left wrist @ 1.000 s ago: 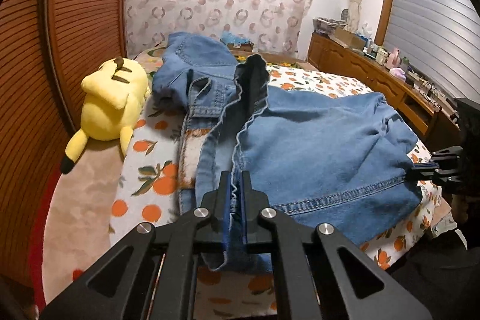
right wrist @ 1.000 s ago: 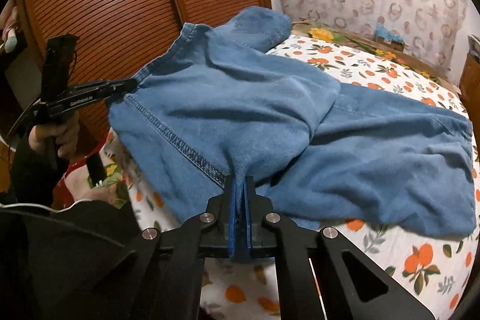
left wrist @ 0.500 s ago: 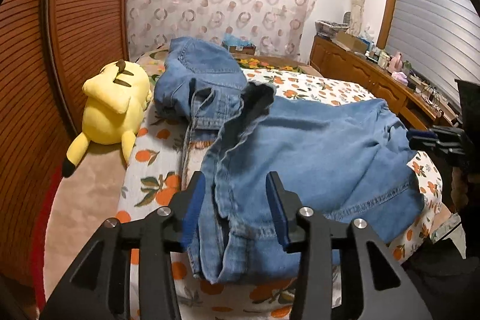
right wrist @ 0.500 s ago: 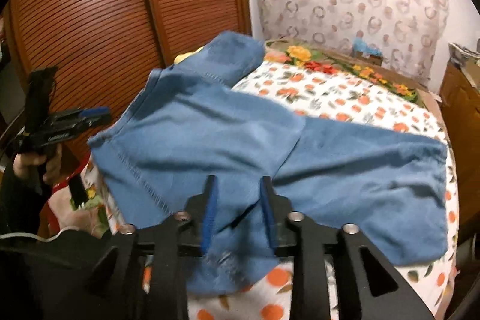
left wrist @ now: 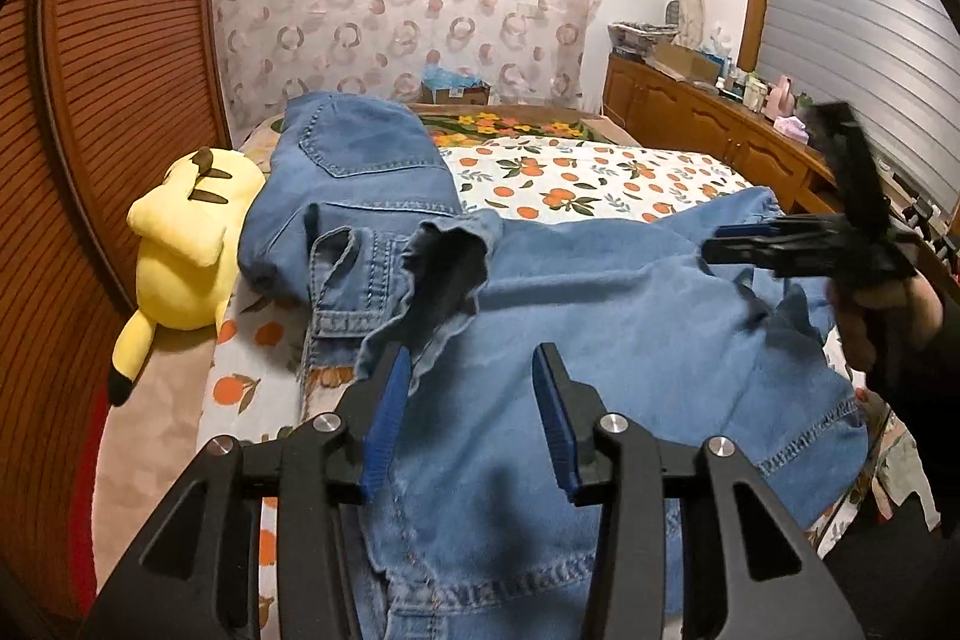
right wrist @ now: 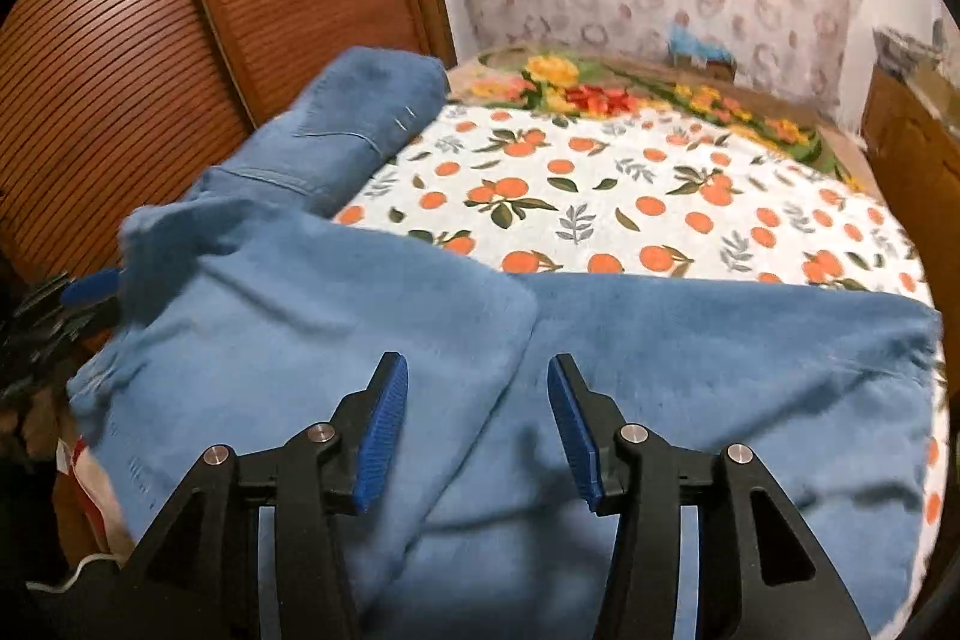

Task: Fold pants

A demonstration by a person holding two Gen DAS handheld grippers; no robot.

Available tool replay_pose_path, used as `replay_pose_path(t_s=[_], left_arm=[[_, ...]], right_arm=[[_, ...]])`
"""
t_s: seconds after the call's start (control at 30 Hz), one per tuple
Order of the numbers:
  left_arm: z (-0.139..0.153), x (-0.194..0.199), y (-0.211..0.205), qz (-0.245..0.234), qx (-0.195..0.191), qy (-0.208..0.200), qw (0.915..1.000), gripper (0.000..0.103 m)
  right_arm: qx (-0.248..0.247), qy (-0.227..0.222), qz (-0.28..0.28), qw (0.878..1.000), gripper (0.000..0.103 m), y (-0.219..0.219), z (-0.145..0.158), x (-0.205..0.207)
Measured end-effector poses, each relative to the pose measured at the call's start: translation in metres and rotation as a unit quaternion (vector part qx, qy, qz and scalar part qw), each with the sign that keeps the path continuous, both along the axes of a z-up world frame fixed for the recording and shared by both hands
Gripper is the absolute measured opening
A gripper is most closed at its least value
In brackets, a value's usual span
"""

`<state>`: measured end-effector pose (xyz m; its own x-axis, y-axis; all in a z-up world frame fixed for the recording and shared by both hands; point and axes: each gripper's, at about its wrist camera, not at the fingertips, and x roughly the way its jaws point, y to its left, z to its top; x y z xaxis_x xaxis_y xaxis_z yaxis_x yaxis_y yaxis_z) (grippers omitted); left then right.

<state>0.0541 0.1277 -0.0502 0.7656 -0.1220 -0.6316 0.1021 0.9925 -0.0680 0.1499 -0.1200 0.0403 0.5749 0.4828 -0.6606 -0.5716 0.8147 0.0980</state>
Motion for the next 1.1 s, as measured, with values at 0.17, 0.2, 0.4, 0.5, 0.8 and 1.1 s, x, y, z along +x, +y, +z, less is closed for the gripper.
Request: replay_pose_path(t_s=[0.17, 0.2, 0.4, 0.5, 0.8, 1.1], left_arm=[[0.000, 0.002, -0.002, 0.000, 0.002, 0.001, 1.0000, 0.044], [0.000, 0.002, -0.002, 0.000, 0.002, 0.002, 1.0000, 0.044], [-0.003, 0.003, 0.002, 0.004, 0.001, 0.004, 1.0000, 0.044], [-0.004, 0.003, 0.003, 0.009, -0.002, 0.004, 1.0000, 0.044], [-0.006, 0.013, 0.011, 0.018, -0.007, 0.004, 0.9998, 0.044], [-0.006, 0.045, 0.012, 0.026, 0.016, 0.006, 0.9995, 0.044]], right_arm=[[-0.005, 0.041, -0.006, 0.999, 0.047, 0.021, -0.010, 0.037], [-0.005, 0.045, -0.001, 0.999, 0.031, 0.025, -0.012, 0.043], [0.000, -0.013, 0.033, 0.999, 0.005, 0.045, 0.009, 0.036], [0.020, -0.065, 0.058, 0.996, 0.005, 0.053, 0.035, 0.019], [-0.059, -0.092, 0.002, 0.994, 0.020, 0.069, 0.013, 0.040], [-0.032, -0.065, -0.031, 0.997, 0.047, -0.006, -0.010, 0.034]])
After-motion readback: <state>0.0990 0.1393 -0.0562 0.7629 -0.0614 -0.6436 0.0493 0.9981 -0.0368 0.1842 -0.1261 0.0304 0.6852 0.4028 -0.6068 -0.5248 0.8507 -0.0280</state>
